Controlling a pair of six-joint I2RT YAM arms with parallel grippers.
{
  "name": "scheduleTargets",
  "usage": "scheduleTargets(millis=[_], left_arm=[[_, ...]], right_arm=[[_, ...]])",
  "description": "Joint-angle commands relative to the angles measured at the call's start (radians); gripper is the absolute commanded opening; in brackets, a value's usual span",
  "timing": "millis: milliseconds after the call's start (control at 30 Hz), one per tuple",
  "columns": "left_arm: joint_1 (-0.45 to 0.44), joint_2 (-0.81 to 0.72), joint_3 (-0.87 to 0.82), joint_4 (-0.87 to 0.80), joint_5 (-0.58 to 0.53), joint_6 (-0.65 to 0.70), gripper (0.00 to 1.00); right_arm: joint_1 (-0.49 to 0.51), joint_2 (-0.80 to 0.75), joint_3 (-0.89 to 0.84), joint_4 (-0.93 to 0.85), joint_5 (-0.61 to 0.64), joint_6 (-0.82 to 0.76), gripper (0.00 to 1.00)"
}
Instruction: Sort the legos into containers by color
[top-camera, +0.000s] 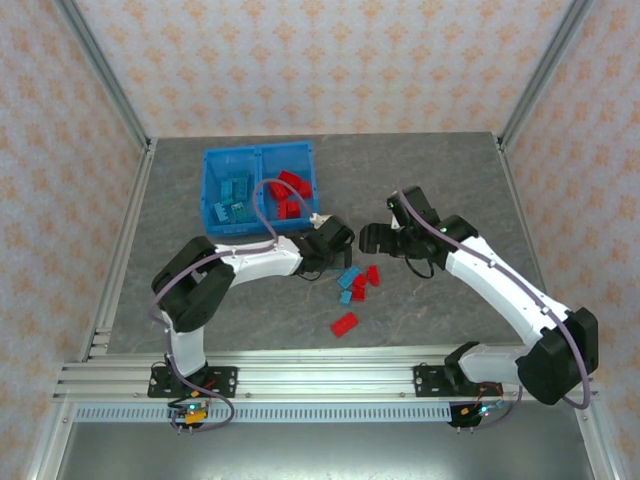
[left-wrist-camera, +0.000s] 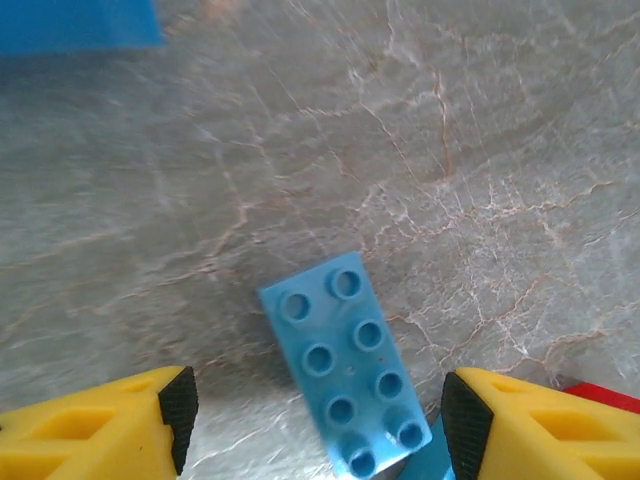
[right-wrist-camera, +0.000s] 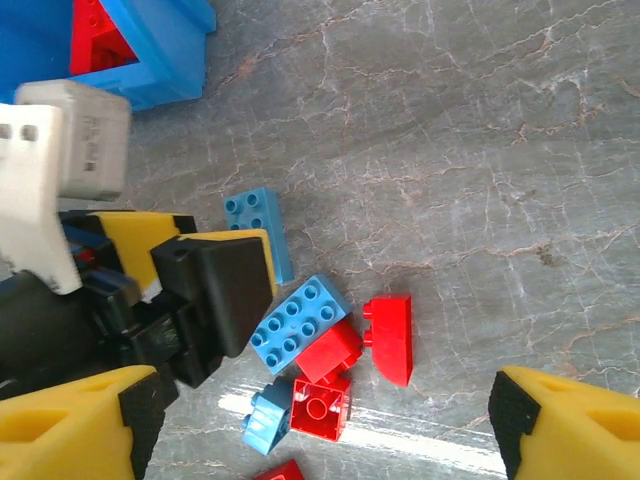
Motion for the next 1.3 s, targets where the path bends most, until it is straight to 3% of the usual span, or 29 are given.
scheduleTargets(millis=[0, 333, 633, 1000, 1267], left_arm=[[0.003, 0.021, 0.036, -0.002, -0.023, -0.008, 0.66], [0.002, 0.051, -0.035, -0.049, -0.048, 0.01, 0.48], [0.028, -0.052, -0.058, -0.122, -0.151, 0.124, 0.25], [0.177, -0.284, 0.043, -0.151, -0.193, 0.293, 0.24], [0.409, -0.336, 0.142, -0.145, -0.265, 0.405, 0.24]], right_arm=[[-0.007, -0.047, -0.024, -0.017, 0.056, 0.012, 0.86], [-0.015, -0.033, -0.029, -0.008, 0.034, -0.004, 0.86], [-0.014, 0.103, 0.004, -0.105, -0.279, -0.094, 0.82], [-0.013, 0.116, 0.009, -0.076, -0.279, -0.082, 0.81], [-0.015, 0.135, 0.017, -0.058, -0.266, -0.082, 0.81]])
